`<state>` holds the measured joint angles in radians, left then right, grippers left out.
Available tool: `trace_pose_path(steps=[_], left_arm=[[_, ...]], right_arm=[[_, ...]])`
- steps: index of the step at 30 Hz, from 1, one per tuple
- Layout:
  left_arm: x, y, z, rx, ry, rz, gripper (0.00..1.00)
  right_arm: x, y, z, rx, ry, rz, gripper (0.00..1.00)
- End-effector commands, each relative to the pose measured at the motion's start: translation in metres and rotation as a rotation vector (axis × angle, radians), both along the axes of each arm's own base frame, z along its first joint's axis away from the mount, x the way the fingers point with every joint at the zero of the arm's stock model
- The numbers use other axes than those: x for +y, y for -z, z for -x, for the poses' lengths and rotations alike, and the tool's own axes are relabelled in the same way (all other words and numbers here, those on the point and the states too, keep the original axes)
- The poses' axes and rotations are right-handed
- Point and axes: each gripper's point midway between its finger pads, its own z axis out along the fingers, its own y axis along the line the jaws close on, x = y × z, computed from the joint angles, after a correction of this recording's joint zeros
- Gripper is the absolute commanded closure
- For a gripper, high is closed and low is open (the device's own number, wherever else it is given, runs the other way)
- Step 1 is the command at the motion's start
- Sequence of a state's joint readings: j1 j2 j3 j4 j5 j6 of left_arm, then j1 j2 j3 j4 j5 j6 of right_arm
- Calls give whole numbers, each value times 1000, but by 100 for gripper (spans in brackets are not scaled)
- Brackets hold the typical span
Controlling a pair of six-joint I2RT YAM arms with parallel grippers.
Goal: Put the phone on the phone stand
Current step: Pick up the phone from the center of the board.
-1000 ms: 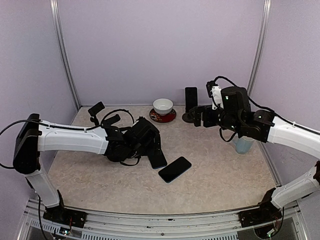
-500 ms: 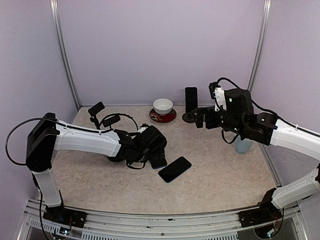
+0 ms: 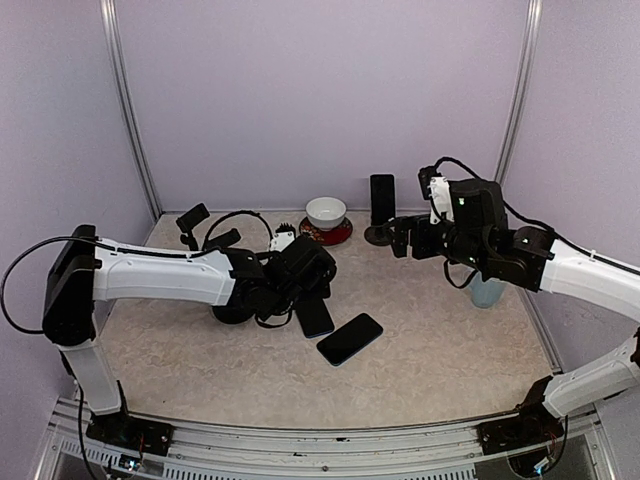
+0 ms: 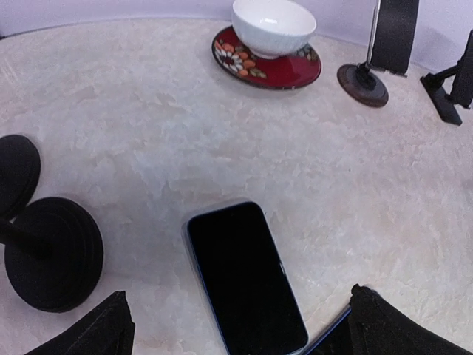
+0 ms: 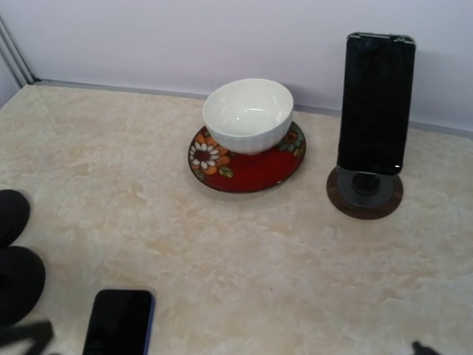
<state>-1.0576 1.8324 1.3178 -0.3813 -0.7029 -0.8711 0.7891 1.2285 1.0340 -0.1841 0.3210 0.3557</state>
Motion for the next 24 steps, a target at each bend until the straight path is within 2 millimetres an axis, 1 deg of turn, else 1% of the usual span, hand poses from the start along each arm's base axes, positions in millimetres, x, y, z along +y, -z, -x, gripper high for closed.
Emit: trace_pose_path(steps=[1,3,5,8,11,12,17,20,24], left_arm=[[10,-72,-7,-164,-40,10,1],[8,-86,-4,-195,-30,15,1],[2,-94,1,-213,-11,21,1],[-15,-94,13,-211,37,31,1],[-37,-82,23,-180,99,27,1],[-44,-72,26,-164,115,10,1],[-63,-43,30,-106,176,-22,1],[-64,-28,25,-72,187,-31,1],[-55,-5,13,0,165,-7,1]], right_arm=[[-2,-8,-1,-26,-4,-25,0],[-2,-10,-1,-29,-4,-28,0],[-3,-9,-2,-28,-3,-26,0],[-4,-9,-3,-29,0,-27,0],[-3,-9,-4,-26,-2,-30,0],[-2,-9,-4,-26,-4,-32,0],[-1,-10,-3,-24,-10,-37,0],[-1,-9,-3,-21,-11,-36,0],[-1,-10,-1,-22,-14,-41,0]])
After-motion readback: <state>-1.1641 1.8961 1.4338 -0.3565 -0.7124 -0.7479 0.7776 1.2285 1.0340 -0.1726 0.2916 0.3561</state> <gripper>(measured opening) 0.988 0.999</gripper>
